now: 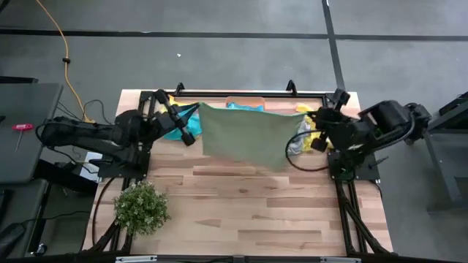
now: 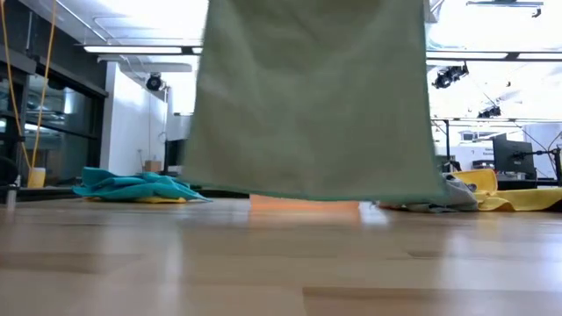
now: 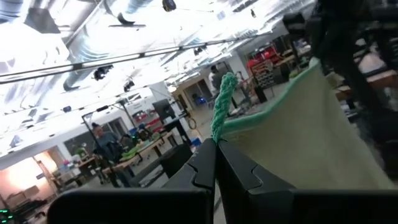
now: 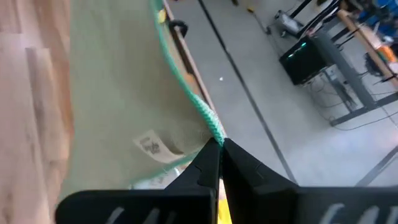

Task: Fold microfiber towels
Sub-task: Fold the green microfiber cloth

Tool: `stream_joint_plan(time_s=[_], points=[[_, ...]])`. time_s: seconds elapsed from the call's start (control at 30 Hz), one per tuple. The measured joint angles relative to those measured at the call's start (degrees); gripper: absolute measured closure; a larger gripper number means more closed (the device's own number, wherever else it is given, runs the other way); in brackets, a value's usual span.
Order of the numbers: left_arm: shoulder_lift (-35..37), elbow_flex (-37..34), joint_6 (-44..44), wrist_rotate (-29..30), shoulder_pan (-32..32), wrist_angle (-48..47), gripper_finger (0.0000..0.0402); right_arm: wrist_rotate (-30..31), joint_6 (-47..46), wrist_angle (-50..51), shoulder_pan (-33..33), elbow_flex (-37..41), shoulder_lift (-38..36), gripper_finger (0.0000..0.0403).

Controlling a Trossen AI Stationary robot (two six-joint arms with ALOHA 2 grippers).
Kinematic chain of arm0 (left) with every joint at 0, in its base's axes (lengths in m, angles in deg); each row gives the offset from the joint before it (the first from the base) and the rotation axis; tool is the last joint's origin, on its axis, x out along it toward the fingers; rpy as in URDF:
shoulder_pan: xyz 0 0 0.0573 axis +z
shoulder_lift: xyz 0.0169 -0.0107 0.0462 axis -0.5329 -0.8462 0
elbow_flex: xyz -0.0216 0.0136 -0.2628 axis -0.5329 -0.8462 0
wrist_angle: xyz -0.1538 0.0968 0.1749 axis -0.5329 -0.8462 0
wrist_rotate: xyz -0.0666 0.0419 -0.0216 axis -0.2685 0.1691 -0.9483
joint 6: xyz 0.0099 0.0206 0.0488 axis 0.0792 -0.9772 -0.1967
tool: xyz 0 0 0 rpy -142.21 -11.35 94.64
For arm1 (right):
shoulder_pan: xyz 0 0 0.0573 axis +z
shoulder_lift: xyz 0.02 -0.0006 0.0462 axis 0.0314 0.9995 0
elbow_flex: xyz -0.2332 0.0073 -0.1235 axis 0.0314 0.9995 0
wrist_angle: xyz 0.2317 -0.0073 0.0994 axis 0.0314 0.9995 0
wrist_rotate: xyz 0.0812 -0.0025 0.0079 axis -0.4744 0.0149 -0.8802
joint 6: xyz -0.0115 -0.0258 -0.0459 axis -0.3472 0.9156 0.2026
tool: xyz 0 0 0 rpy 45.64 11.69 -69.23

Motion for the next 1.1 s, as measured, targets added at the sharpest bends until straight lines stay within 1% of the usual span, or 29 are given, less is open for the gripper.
stream_joint_plan(time_s=[0.07, 0.17, 0.27, 0.37, 0.47, 0.6, 0.73, 0.83, 0.93, 1.0, 1.1], points=[[-1.26, 0.0, 0.03, -1.12, 1.53, 1.76, 0.0401, 0.57, 2.5, -0.42, -0.62, -1.46, 0.06, 0.0403], [-1.86, 0.0, 0.09, -1.43, 2.78, 1.53, 0.0401, 0.59, 4.95, -1.6, -0.88, -2.18, 0.07, 0.0403], [-1.85, 0.0, 0.13, -1.0, 1.62, -1.93, 0.0401, -0.24, 4.35, -2.26, -0.37, -1.27, 0.11, 0.0403], [-1.31, 0.0, 0.13, 1.57, -0.78, -6.2, 0.0401, -1.47, 1.08, -2.38, 0.89, 1.34, 0.11, 0.0403], [-0.92, 0.0, 1.23, 4.22, -4.08, -11.06, 0.0401, -2.49, -4.19, -2.66, 3.17, 5.32, 0.15, 0.0403], [-0.9, 0.0, 4.99, 6.48, -9.13, -16.51, 0.0401, -3.76, -11.15, -3.5, 6.81, 11.26, 0.15, 0.0403], [-0.9, 0.0, 8.01, 10.81, -15.9, -18.63, 0.0401, -5.64, -17.25, -5.12, 10.89, 15.64, 0.15, 0.0403], [-0.89, 0.0, 7.63, 16.77, -21.61, -17.97, 0.0401, -5.69, -19.89, -7.07, 14.13, 17.11, 0.22, 0.0403], [-0.84, 0.0, 6.25, 21.7, -26.51, -17.02, 0.0401, -4.3, -20.48, -9.68, 17.29, 17.4, 0.17, 0.0403], [-0.81, -0.02, 5.73, 24.06, -29.17, -16.31, 0.0401, -2.79, -20.52, -10.71, 19.33, 17.38, 0.17, 0.0403], [-0.81, -0.01, 6.93, 26.9, -32.62, -16.88, 0.0401, -2.57, -21.78, -12.35, 21.35, 17.4, 0.17, 0.0403]])
